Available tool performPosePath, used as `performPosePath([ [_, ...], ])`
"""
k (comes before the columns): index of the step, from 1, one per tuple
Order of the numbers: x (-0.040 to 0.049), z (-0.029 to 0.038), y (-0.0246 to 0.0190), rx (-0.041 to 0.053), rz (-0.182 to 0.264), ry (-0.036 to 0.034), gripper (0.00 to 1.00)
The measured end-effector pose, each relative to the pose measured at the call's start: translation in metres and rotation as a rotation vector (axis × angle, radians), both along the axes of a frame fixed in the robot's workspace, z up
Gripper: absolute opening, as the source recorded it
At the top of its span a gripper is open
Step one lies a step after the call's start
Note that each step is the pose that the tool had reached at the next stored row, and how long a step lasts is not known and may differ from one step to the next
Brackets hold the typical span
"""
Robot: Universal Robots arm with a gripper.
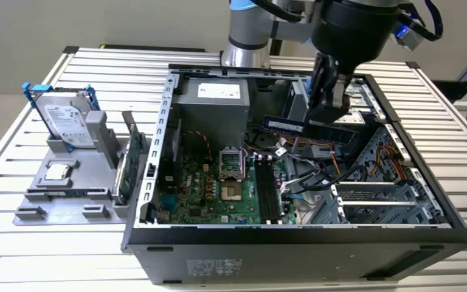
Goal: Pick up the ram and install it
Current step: 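Insert the ram into the slot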
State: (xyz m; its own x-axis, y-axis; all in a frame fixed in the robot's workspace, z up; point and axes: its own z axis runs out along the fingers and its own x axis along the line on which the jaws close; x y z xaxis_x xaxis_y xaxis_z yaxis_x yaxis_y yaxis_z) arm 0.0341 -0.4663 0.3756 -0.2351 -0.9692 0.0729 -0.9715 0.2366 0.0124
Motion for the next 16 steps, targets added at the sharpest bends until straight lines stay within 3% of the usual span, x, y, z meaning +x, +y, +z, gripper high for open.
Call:
performPosePath([
  [16, 0.0, 0.0, 0.0, -0.0001, -0.234, 0.0, 0.0],
])
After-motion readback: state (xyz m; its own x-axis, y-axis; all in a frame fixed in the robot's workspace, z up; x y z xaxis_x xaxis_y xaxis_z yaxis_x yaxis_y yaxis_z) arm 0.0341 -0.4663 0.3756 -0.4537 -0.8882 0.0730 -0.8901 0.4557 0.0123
